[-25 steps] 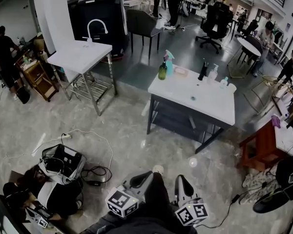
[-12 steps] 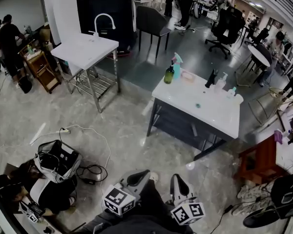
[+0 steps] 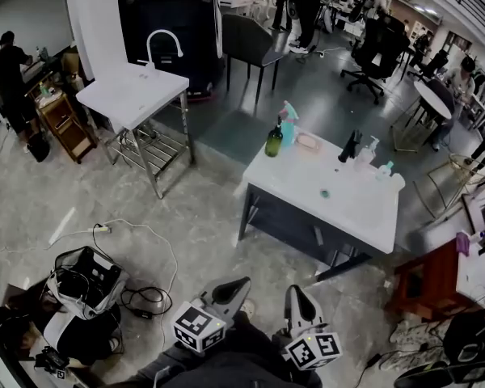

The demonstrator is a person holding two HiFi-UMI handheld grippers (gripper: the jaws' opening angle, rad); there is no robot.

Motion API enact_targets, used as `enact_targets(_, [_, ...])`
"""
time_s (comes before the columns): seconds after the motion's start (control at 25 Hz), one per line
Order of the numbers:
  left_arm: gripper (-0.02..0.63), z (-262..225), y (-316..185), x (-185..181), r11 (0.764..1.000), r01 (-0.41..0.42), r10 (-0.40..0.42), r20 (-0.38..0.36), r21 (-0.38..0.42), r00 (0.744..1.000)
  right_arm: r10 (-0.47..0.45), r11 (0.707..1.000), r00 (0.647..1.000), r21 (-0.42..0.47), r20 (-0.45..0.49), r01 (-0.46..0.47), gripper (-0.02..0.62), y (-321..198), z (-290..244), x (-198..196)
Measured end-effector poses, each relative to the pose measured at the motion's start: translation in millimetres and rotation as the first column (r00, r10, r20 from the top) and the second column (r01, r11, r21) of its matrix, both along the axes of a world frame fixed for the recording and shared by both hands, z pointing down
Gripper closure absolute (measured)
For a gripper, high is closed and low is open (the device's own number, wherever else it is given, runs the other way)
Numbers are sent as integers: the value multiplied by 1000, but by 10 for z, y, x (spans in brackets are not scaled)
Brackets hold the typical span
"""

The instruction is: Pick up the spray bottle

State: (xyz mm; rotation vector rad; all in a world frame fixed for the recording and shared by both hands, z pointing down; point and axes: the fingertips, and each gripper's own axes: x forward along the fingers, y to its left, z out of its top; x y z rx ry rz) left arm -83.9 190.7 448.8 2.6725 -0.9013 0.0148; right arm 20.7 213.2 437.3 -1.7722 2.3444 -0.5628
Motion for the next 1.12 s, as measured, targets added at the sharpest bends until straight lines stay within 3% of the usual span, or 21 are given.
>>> enact_targets(0.28, [603,-19,-559,136,999,35,-35,4,3,999,-16,1000,1000,1,12,16,584,-613,7,207])
enact_targets(0.64, [603,-29,-1179,244,992,126,-126,-10,21,992,-105,994,994,27,2,105,584,-1322,-8,323])
enact_targets(0.92, [603,137,-1319,444,990,142,-143,-8,-6,990,-123,992,992,21,12,123,584,-1472,112,495])
enact_targets(1.12, [603,147,-1282,631,995,99,-100,-5,-11,995,-69,998,997,11,26,69,584,-1388,142,701])
